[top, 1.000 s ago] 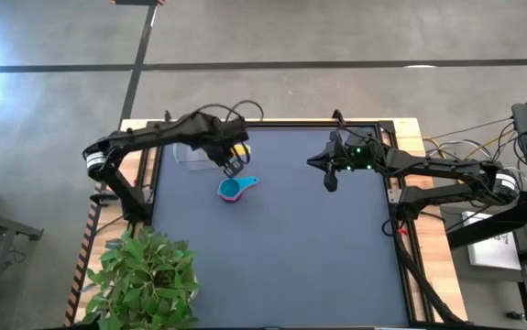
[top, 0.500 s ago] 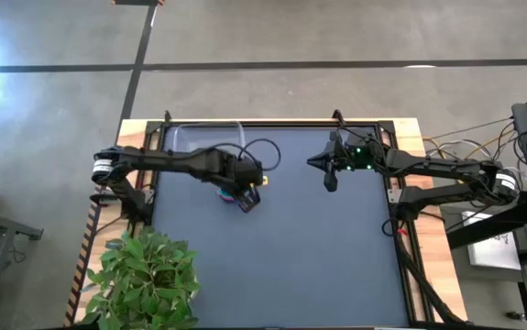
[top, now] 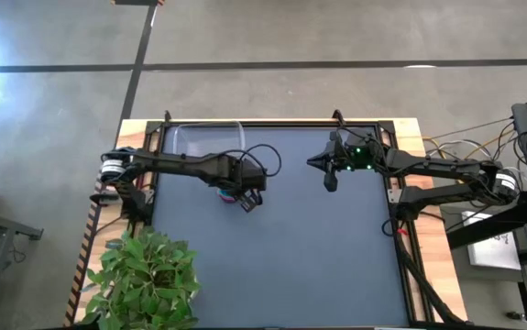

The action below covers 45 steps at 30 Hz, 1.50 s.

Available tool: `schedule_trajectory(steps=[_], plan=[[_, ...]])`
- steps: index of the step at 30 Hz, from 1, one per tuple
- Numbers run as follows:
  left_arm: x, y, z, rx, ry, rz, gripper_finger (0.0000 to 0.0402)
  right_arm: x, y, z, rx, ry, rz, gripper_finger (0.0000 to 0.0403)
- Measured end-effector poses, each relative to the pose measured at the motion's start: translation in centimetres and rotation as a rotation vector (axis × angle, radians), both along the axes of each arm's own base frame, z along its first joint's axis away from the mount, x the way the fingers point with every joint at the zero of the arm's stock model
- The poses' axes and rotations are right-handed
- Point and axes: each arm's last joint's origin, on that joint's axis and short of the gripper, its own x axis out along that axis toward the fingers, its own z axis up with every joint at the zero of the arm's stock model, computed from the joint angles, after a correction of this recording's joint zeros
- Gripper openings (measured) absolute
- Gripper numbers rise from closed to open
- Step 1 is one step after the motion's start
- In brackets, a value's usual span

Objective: Nest measuring cups in basket
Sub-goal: Remove the nested measuring cups from the transparent bin, then adjust the nested measuring cups

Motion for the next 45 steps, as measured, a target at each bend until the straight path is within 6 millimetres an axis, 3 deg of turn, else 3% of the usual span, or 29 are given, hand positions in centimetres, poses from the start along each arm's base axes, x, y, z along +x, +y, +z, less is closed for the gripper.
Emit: schedule_trajectory(steps=[13, 25, 31, 39, 45], plan=[[-1.2, 0.8, -2.4, -0.029, -0.040, 0.050, 0.0005, 0.0, 0.0, 0.0, 0.000, 0.000, 0.000, 0.0022], [-1.1, 0.8, -2.3, -0.028, -0.051, 0.050, 0.0122, 0.0, 0.0, 0.0, 0.000, 0.000, 0.000, 0.0022], [-0.1, 1.2, -1.4, -0.015, -0.141, 0.019, 0.0156, 0.0, 0.0, 0.0, -0.006, 0.001, 0.002, 0.0022], [1.0, 2.3, -0.3, 0.118, -0.241, -0.006, 0.0155, 0.0, 0.0, 0.0, 0.003, -0.001, 0.001, 0.0022], [1.1, 3.3, -0.7, 0.127, -0.238, 0.030, 0.0115, 0.0, 0.0, 0.0, 0.021, -0.004, -0.001, 0.0022]])
